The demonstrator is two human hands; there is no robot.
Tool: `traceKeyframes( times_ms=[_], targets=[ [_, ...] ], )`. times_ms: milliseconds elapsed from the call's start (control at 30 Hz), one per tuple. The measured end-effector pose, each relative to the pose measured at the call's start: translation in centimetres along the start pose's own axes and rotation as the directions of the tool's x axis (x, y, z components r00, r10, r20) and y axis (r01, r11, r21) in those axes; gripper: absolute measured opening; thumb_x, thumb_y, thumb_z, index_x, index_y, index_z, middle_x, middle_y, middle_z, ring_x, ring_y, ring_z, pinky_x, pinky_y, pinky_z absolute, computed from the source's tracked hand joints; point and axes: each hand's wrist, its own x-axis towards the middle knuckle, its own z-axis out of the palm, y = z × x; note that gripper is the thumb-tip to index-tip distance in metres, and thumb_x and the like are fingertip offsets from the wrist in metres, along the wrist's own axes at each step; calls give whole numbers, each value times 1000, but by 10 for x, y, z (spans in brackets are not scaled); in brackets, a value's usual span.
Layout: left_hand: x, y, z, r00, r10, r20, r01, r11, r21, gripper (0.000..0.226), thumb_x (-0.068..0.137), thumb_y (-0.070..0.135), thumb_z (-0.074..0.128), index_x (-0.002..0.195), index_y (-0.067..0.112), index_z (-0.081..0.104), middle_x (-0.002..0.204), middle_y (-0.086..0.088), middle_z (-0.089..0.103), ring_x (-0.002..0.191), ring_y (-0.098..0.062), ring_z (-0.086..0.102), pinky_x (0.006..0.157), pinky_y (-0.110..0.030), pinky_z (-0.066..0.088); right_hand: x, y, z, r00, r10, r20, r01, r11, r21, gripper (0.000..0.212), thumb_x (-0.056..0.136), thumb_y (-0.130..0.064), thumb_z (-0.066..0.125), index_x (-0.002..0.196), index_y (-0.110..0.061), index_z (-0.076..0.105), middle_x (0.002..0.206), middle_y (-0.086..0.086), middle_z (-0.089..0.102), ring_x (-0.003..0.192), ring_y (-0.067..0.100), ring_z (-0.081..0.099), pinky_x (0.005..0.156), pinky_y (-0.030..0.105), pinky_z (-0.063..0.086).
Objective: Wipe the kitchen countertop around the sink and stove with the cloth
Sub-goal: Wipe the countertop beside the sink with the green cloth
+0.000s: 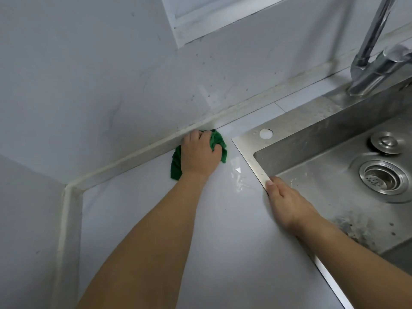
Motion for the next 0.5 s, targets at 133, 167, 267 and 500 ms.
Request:
traceKeyframes(
  times_ms=[133,167,267,500],
  targets=[
    [-6,-2,-3,981,184,56,-180,981,-66,46,81,29,46,119,12,66,106,-8,60,102,-27,49,95,-38,41,0,1,1,1000,0,7,0,999,53,36,99,-46,14,107,-31,45,109,2,60,103,28,53,90,42,42],
    [-17,-4,-5,960,266,86,-255,959,-124,47,80,30,44,119,14,67,107,-5,61,102,-24,49,94,-35,40,-1,0,0,1000,4,6,-4,997,80,37,100,-44,14,108,-29,46,112,2,60,106,27,53,94,42,41],
    [-35,-15,-9,899,419,129,-384,894,-231,48,81,32,42,119,16,66,111,0,62,104,-20,50,95,-31,38,-3,-1,-2,999,30,-12,-28,987,157,45,102,-36,14,124,-19,49,131,4,54,123,24,46,102,38,32],
    [23,9,3,981,171,90,-160,980,-119,53,79,33,41,122,12,63,119,-8,60,112,-27,50,102,-37,38,2,4,0,997,78,-16,-74,982,172,57,100,-47,11,137,-24,47,144,-1,46,134,19,38,111,37,27]
  ],
)
